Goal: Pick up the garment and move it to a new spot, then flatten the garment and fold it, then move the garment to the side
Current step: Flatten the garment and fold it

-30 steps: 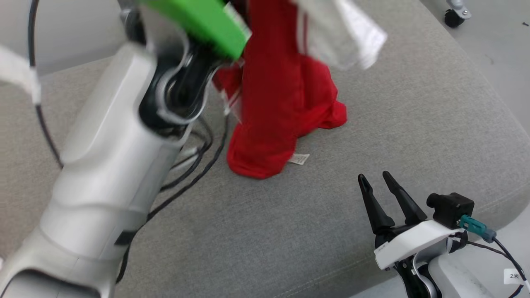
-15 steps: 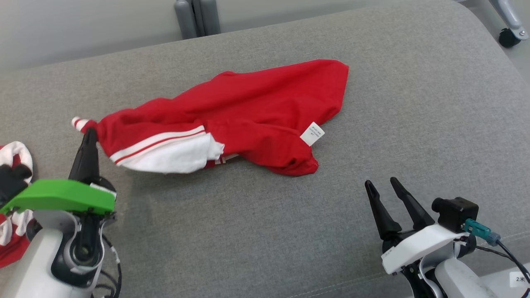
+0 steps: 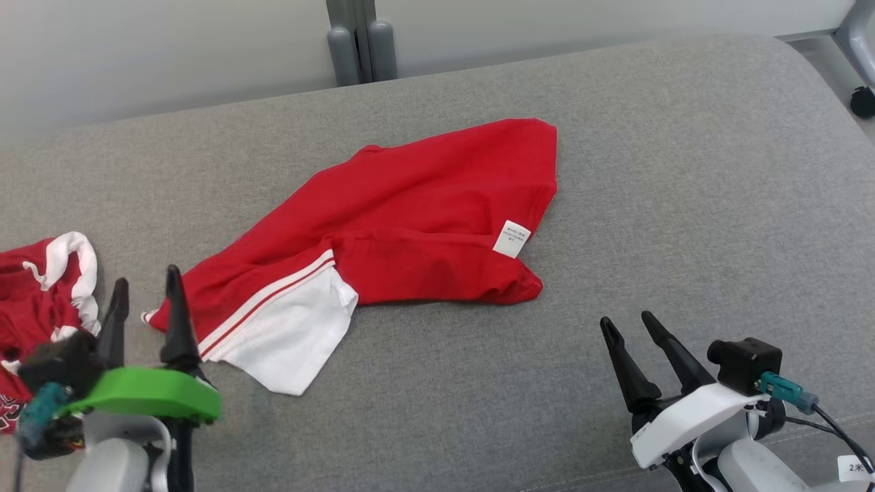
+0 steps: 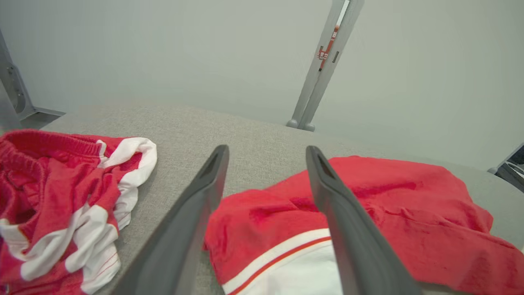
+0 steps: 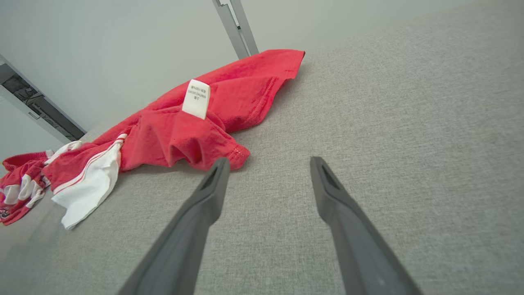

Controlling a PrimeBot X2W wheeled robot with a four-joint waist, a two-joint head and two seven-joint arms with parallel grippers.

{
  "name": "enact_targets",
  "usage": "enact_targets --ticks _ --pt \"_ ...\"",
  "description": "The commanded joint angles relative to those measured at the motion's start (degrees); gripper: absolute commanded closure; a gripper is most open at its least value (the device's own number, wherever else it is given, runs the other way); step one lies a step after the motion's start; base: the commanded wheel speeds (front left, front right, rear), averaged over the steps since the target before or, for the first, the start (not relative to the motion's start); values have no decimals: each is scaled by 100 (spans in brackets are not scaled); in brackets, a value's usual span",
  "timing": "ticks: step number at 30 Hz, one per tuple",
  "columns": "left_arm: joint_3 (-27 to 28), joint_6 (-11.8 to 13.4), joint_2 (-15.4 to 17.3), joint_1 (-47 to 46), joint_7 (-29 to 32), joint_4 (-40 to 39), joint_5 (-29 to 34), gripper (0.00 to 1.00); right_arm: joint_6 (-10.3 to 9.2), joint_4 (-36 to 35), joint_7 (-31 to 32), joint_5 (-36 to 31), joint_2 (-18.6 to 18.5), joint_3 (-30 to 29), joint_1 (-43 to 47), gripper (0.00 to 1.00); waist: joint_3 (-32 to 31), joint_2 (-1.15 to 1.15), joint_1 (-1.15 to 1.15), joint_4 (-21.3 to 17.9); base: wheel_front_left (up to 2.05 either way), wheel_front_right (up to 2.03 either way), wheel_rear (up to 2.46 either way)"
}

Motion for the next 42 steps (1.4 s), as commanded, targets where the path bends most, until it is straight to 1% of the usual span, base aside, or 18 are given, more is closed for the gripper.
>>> enact_targets --ticks 1,3,4,5,6,9,11,14,18,22,27,28,29,30,34,37,40,42 --pt "18 18 -159 298 -8 -106 448 0 3 11 -18 34 -23 20 26 0 -50 0 0 23 0 0 0" --pt "-16 -50 -392 555 -9 -306 1018 0 3 15 -18 54 -41 43 31 0 -69 0 0 28 0 0 0" --pt "-48 -107 -476 651 -9 -362 1205 0 3 20 -18 56 -46 52 33 0 -69 0 0 33 0 0 0" --pt "-129 -255 -566 764 -10 -419 1385 0 3 27 -19 57 -53 68 24 0 -59 0 0 36 0 0 0" --pt "-247 -394 -631 874 -10 -380 1493 0 3 33 -19 68 -60 78 13 0 -52 0 0 40 0 0 0" --pt "-470 -569 -734 1017 -10 -15 1877 0 3 27 -19 81 -76 104 -16 0 -8 0 0 55 0 0 0" --pt "-606 -600 -766 934 -11 326 2123 0 3 21 -19 79 -89 118 -61 0 42 0 0 61 0 0 0" --pt "-703 -565 -842 689 -11 860 2351 0 3 21 -19 82 -94 155 -117 0 128 0 0 70 0 0 0" --pt "-719 -544 -960 479 -11 1464 2444 0 3 33 -19 100 -112 188 -165 0 199 0 0 53 0 0 0" --pt "-692 -609 -1055 273 -11 1861 2472 0 3 24 -19 113 -136 202 -225 0 264 0 0 23 0 0 0" --pt "-586 -573 -1104 97 -11 2045 2547 0 3 8 -19 107 -151 180 -251 0 321 0 0 9 0 0 0" --pt "-553 -562 -1116 51 -11 1991 2595 20 3 6 -19 106 -155 170 -246 0 333 0 0 14 0 0 0" --pt "-534 -556 -1128 39 -11 1965 2627 54 3 6 -19 106 -157 166 -242 0 339 0 0 20 0 0 0" --pt "-517 -565 -1139 52 -12 1962 2667 100 3 12 -19 110 -157 165 -236 0 344 0 0 28 0 0 0" --pt "-429 -634 -1166 74 -12 2101 2692 100 3 44 -19 126 -151 162 -247 0 355 0 0 83 0 0 0" --pt "-333 -640 -1185 76 -12 2037 2710 100 3 37 -19 218 -87 212 -325 0 364 0 0 133 0 0 0" --pt "-213 -659 -1186 134 -12 1853 2760 100 3 89 -19 525 -5 276 -461 0 384 0 0 205 0 0 0" --pt "-157 -685 -1188 177 -12 1750 2804 100 2 208 -8 850 56 334 -541 0 387 0 0 266 0 0 0"
